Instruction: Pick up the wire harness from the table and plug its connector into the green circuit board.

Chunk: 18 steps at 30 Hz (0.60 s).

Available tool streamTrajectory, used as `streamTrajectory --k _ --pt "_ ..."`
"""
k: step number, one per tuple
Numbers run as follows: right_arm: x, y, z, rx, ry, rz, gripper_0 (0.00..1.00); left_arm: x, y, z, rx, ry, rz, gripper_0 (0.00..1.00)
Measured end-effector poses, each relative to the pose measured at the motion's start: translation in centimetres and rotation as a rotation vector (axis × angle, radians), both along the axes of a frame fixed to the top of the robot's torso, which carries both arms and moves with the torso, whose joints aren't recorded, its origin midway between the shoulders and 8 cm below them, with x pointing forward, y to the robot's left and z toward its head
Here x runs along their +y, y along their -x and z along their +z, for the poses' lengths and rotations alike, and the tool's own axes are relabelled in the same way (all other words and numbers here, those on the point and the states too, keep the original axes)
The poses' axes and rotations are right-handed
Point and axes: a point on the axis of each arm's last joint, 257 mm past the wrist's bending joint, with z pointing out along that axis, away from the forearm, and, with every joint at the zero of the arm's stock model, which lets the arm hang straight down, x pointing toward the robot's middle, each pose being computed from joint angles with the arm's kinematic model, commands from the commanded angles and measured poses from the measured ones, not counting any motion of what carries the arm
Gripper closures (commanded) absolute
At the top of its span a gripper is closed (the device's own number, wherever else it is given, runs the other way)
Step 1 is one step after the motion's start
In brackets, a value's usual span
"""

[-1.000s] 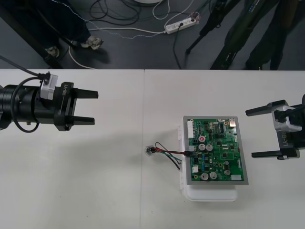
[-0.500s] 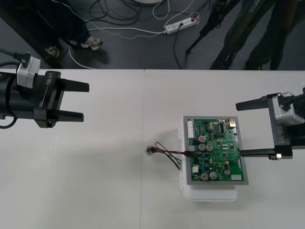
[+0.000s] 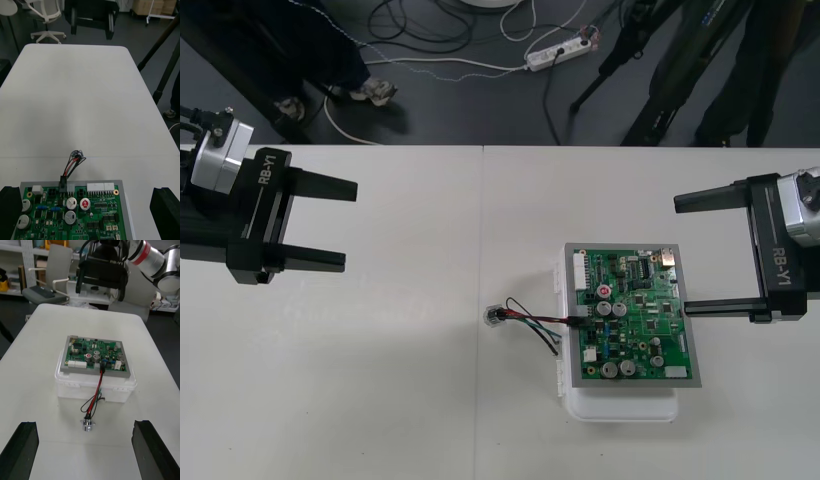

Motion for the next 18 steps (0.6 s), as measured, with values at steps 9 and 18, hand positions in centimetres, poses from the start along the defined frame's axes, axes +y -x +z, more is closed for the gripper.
streamTrajectory --k 9,18 --pt "-0.4 -1.5 1.5 0.028 -0.069 -0.001 0.0 0.6 -0.1 -1.1 -0.037 -0.087 0.05 0.27" --pt "-1.2 -3.1 1.5 0.079 -0.093 -0.041 0.0 1.5 -0.8 -1.4 -0.052 -0.114 0.086 0.27"
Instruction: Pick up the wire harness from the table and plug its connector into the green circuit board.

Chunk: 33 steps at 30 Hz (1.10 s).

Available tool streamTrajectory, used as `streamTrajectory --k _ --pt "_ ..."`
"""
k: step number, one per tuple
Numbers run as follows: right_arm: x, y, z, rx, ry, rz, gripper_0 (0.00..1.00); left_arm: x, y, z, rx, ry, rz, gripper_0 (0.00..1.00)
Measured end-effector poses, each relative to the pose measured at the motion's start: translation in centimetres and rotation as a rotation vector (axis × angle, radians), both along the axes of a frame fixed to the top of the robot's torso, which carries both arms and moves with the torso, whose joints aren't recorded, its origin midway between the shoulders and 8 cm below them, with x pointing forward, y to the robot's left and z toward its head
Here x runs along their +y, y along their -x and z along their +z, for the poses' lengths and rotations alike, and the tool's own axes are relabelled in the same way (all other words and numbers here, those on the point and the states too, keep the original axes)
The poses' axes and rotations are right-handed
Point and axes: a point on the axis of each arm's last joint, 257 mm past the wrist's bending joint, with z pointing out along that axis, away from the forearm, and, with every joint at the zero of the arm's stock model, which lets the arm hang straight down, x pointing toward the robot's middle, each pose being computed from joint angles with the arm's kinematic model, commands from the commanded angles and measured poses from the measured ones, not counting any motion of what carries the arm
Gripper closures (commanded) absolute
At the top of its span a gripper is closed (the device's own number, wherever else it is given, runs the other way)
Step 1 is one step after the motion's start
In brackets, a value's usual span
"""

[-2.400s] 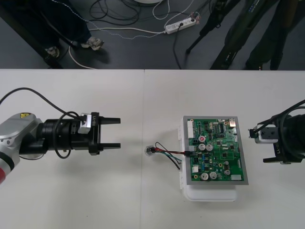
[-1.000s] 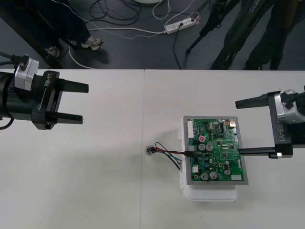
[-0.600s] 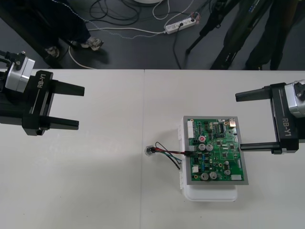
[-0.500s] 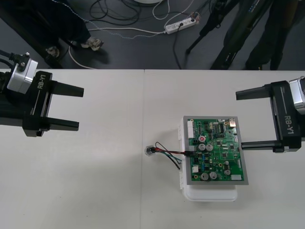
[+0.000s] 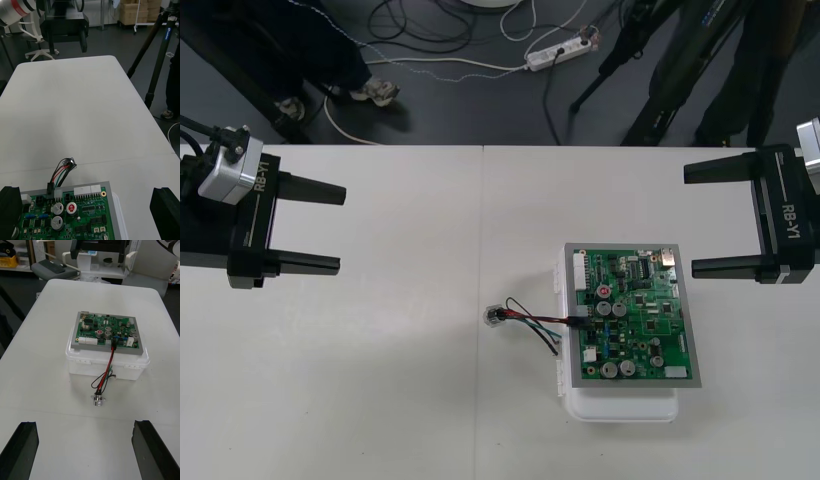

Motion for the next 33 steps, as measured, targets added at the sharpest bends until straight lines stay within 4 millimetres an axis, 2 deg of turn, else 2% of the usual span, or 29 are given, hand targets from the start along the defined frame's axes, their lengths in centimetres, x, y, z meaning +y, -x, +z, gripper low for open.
streamTrajectory --k 21,33 --pt "0.6 0.1 -1.4 0.022 0.034 0.012 0.0 0.2 -0.1 -0.4 0.003 -0.009 0.01 0.27" --pt "0.7 0.2 -1.6 0.027 0.036 0.017 0.0 0.5 -0.5 -0.7 -0.001 -0.027 0.024 0.27"
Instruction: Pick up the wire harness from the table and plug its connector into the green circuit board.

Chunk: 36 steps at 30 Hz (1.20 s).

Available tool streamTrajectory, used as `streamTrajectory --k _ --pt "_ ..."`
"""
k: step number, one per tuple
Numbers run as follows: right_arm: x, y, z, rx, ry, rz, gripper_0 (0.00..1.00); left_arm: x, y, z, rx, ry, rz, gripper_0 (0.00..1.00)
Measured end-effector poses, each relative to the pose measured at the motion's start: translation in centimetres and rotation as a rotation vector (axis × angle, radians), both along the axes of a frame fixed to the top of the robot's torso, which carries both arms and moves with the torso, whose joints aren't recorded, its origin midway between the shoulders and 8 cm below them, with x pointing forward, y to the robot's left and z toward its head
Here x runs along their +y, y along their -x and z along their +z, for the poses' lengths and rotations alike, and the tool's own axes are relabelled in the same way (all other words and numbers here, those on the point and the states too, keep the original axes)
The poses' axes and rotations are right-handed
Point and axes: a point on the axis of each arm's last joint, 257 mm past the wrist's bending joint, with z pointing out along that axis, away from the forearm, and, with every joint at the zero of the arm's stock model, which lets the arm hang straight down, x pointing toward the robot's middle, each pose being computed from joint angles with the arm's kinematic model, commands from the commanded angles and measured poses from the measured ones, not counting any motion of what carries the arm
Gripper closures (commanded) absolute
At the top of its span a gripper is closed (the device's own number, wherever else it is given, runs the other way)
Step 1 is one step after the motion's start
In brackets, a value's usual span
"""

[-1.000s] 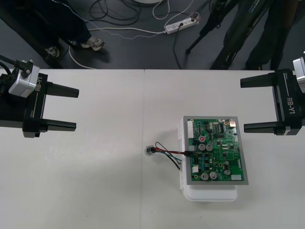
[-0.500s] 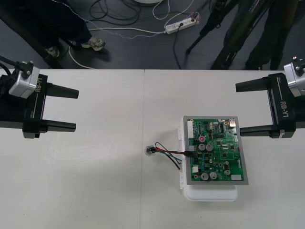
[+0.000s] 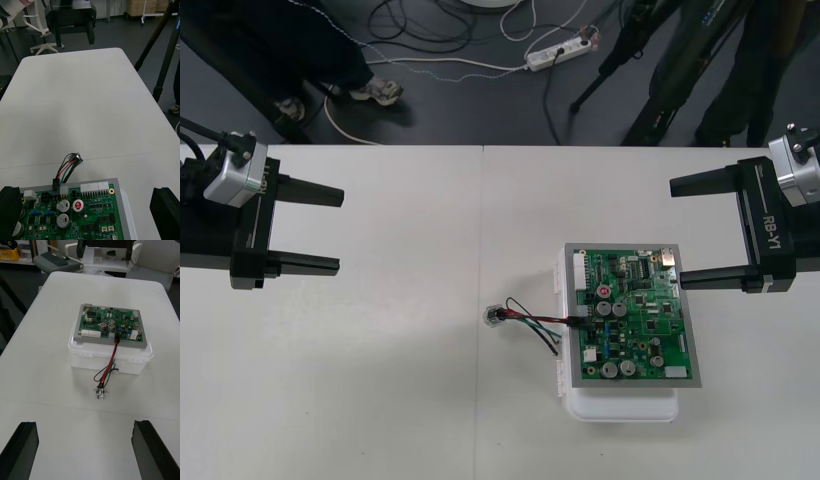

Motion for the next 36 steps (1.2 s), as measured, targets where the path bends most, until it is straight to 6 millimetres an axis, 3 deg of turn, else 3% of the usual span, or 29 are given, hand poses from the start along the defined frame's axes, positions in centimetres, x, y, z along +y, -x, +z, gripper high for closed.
streamTrajectory --k 36 --pt "-0.04 0.04 -0.1 0.003 0.0 -0.001 0.0 0.03 -0.04 -0.04 0.0 -0.002 0.001 0.27"
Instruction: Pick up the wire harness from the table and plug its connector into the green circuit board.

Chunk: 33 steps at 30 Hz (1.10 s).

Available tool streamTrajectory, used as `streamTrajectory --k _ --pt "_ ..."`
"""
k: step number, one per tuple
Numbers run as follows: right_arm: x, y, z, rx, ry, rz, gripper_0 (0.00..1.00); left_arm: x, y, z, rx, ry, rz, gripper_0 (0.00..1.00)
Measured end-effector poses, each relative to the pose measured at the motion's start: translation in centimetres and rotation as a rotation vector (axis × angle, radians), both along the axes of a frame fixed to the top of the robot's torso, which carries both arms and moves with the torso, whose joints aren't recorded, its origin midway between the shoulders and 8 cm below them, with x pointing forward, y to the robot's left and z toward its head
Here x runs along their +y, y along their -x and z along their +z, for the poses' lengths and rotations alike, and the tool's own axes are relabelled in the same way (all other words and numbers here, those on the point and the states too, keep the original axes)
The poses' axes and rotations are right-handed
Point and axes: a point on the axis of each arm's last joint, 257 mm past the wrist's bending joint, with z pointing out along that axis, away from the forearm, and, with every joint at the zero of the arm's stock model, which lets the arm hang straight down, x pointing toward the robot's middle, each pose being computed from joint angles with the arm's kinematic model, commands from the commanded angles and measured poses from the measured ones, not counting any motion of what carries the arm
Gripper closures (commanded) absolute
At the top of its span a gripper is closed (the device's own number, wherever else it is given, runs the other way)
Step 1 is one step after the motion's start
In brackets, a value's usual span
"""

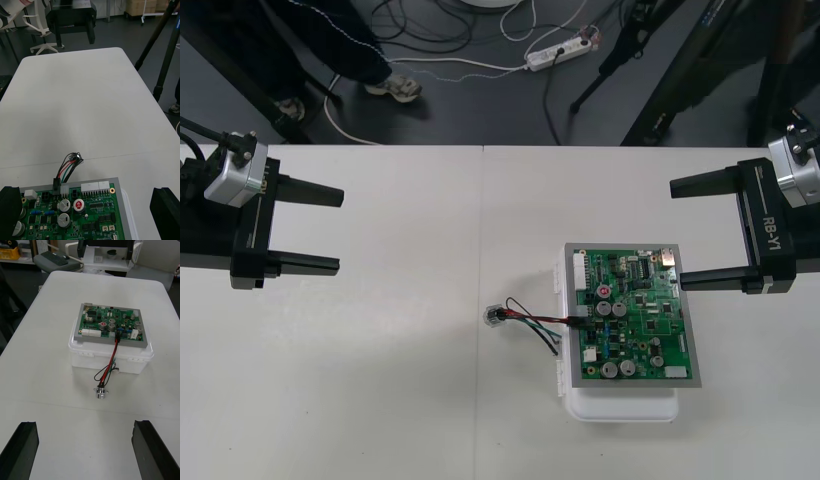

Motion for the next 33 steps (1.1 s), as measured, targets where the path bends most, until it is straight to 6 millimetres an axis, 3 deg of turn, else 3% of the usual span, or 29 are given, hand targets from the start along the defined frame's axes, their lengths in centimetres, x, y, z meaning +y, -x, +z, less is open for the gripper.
streamTrajectory --k 33 --pt "0.0 0.0 0.0 0.0 0.0 0.0 0.0 0.0 0.0 0.0 0.0 0.0 0.0 0.27"
